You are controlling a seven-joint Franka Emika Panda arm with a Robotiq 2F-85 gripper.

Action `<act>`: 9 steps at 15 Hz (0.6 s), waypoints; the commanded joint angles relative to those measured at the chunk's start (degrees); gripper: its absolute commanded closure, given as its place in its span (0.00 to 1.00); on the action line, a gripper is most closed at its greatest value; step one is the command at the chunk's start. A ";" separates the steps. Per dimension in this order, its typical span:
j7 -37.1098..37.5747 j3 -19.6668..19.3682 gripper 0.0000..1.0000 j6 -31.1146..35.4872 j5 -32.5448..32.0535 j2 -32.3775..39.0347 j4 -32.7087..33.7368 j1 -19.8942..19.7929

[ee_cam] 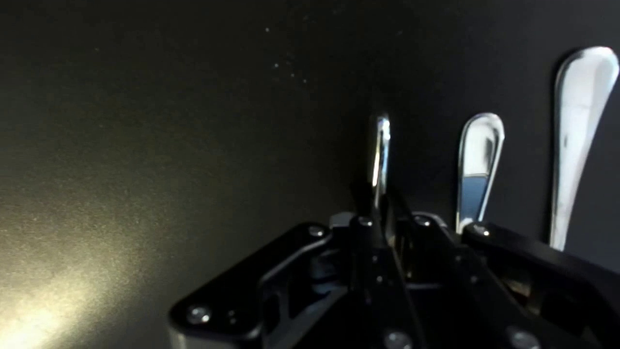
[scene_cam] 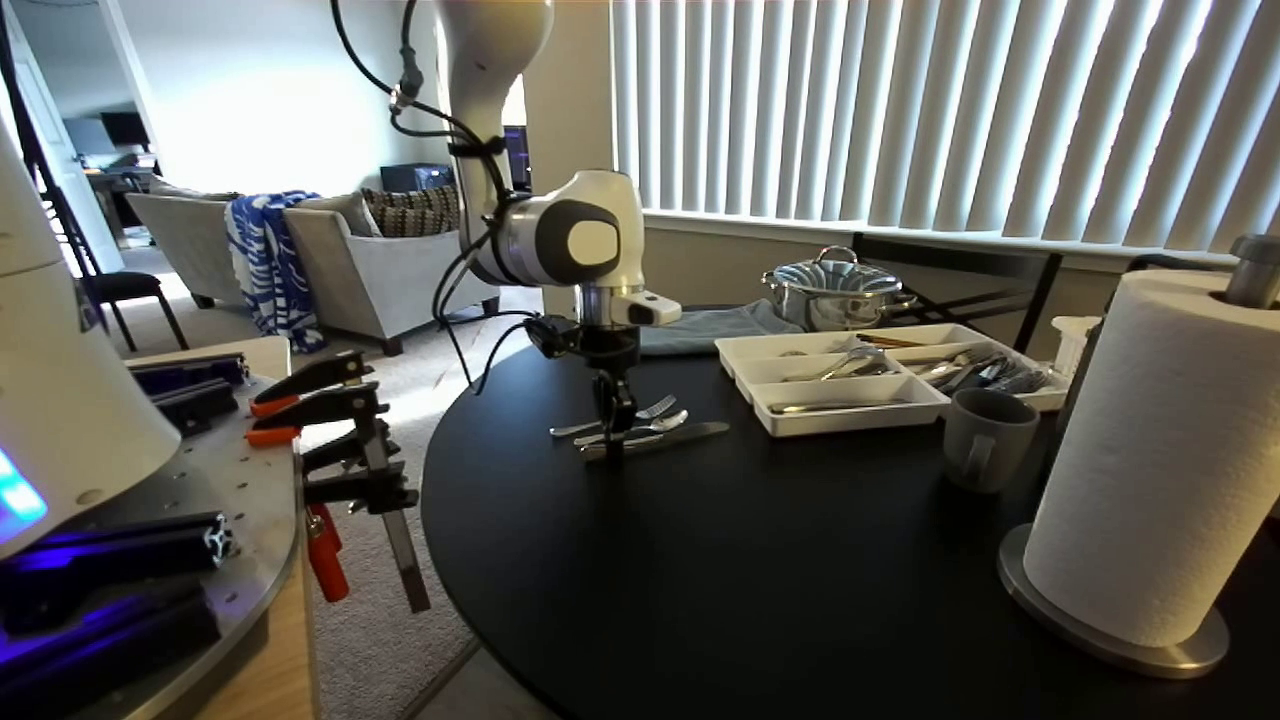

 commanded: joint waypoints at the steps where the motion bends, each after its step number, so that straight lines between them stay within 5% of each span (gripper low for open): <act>1: -3.57 0.89 0.98 0.94 3.08 -1.52 -2.10 -0.74; 9: -3.46 0.63 0.98 1.24 5.60 -2.27 -4.45 -1.07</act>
